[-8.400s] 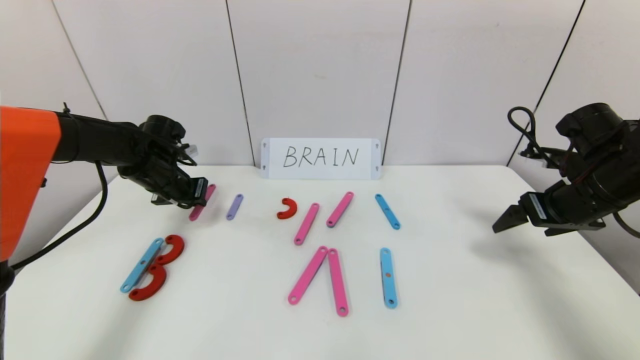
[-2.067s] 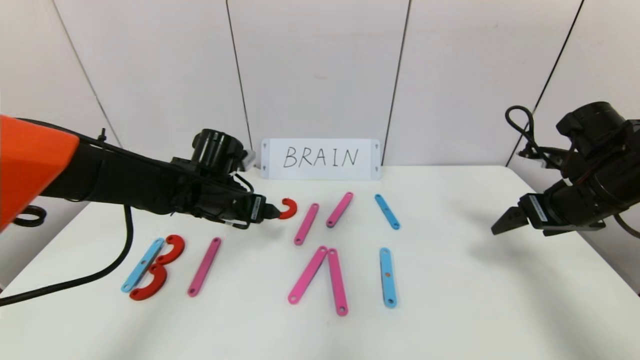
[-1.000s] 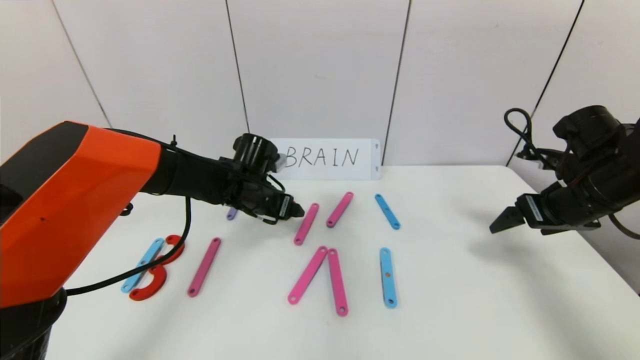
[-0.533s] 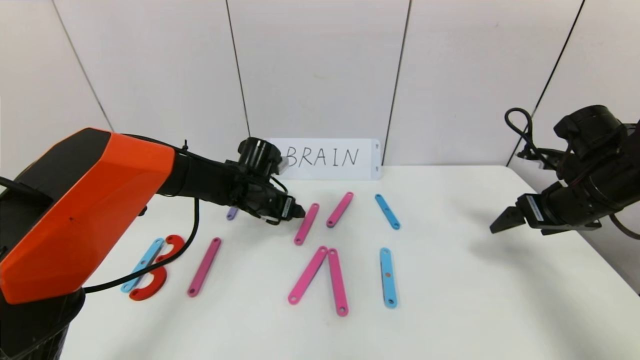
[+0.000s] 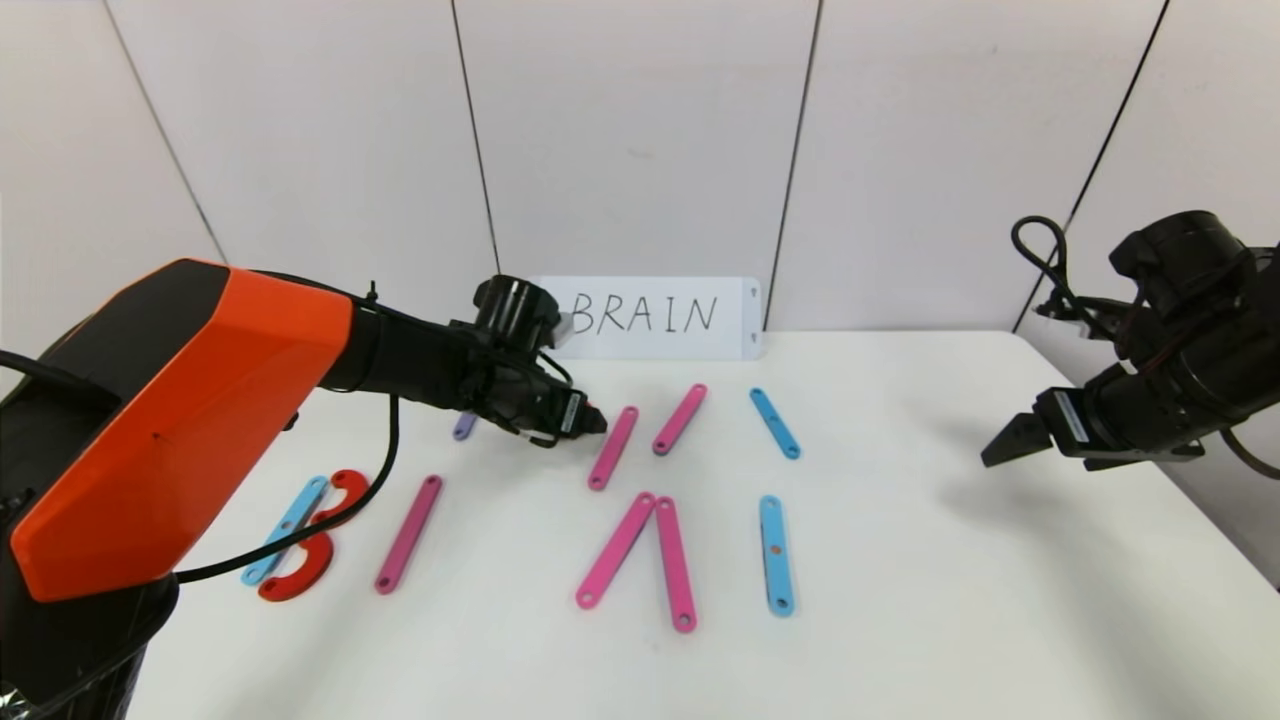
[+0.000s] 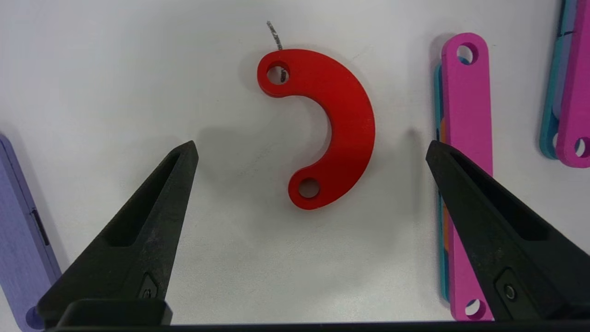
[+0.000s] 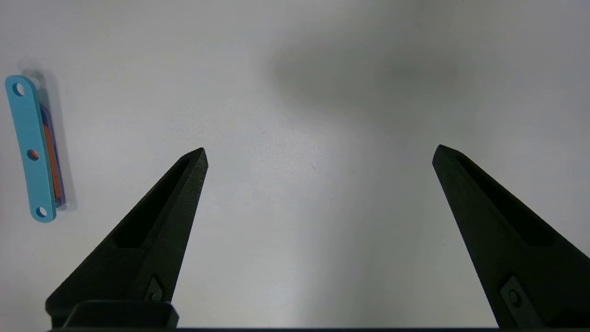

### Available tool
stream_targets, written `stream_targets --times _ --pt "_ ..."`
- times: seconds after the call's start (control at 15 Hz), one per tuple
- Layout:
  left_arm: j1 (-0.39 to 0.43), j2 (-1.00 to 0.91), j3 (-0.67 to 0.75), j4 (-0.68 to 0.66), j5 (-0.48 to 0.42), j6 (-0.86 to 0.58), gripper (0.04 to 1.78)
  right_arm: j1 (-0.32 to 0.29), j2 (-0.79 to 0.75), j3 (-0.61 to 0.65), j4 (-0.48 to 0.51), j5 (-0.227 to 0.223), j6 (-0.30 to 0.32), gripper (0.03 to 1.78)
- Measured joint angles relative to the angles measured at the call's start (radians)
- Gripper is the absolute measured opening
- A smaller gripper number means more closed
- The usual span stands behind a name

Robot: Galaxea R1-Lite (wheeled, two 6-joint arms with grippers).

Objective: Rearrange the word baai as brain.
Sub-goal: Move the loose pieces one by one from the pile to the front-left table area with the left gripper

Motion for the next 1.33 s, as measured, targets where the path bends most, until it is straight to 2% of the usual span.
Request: stream_targets --times 1.33 --pt "-0.001 0.029 -0.008 0.029 0.006 0.025 1.73 -0.001 -0.005 -0.001 0.0 0.0 0.0 1.71"
